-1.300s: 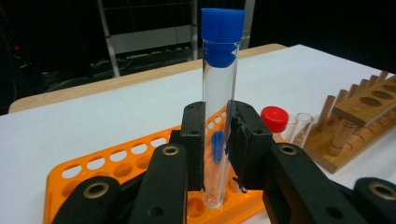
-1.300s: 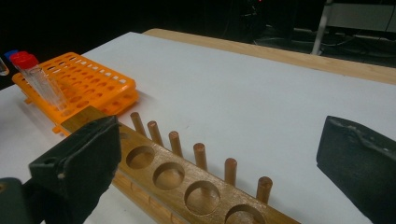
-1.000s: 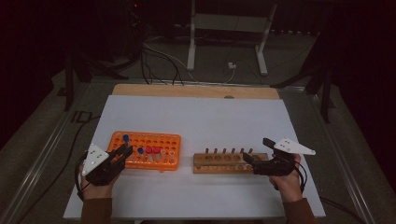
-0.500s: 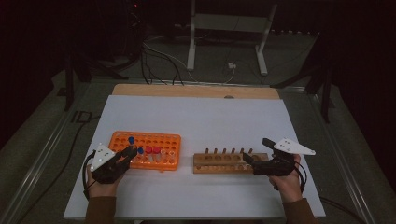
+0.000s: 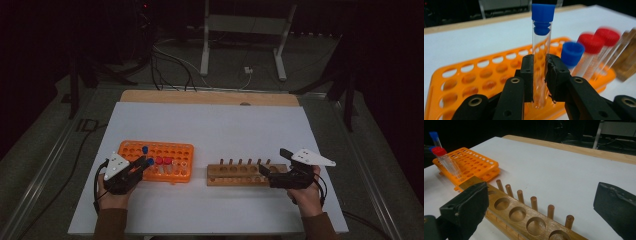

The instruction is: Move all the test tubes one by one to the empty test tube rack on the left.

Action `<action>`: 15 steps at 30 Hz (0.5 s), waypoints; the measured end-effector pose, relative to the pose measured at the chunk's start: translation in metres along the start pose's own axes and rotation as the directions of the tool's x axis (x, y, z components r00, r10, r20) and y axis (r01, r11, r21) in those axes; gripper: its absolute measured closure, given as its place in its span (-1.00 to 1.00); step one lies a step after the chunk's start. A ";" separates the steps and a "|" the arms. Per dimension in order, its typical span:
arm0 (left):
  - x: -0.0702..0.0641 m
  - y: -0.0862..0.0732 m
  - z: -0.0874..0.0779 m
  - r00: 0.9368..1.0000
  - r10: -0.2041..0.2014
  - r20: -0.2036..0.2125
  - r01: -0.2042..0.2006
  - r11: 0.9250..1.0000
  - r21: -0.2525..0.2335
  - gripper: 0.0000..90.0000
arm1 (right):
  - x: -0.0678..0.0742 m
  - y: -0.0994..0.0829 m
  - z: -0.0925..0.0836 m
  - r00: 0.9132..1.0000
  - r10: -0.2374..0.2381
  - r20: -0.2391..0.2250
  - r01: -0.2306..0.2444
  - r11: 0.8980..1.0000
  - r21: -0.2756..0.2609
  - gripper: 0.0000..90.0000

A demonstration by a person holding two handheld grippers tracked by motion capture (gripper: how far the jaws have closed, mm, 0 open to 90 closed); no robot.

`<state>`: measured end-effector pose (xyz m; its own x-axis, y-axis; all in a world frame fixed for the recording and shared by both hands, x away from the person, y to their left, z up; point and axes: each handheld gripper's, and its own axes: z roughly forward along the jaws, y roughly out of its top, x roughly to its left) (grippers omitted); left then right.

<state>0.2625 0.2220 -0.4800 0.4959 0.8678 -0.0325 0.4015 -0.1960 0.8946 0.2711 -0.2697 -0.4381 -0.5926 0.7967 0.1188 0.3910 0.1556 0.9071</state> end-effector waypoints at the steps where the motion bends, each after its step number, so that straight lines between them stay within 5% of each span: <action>1: 0.000 -0.001 0.000 1.000 0.004 -0.004 -0.004 1.000 0.016 0.70 | 0.000 0.000 0.000 1.000 0.001 0.001 -0.001 1.000 -0.001 -0.99; 6: -0.002 -0.007 0.001 1.000 0.028 -0.001 -0.028 0.995 0.091 0.71 | -0.002 0.000 -0.002 1.000 0.003 0.003 -0.003 1.000 -0.002 -0.99; 15: -0.004 -0.008 0.003 0.999 0.047 -0.002 -0.046 0.990 0.135 0.72 | -0.002 -0.001 -0.004 1.000 -0.002 0.001 0.002 1.000 0.001 -0.99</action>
<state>0.2598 0.2184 -0.4880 0.5130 0.8584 0.0101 0.4786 -0.2957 0.8267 0.2695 -0.2740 -0.4379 -0.5930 0.7967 0.1165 0.3907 0.1582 0.9068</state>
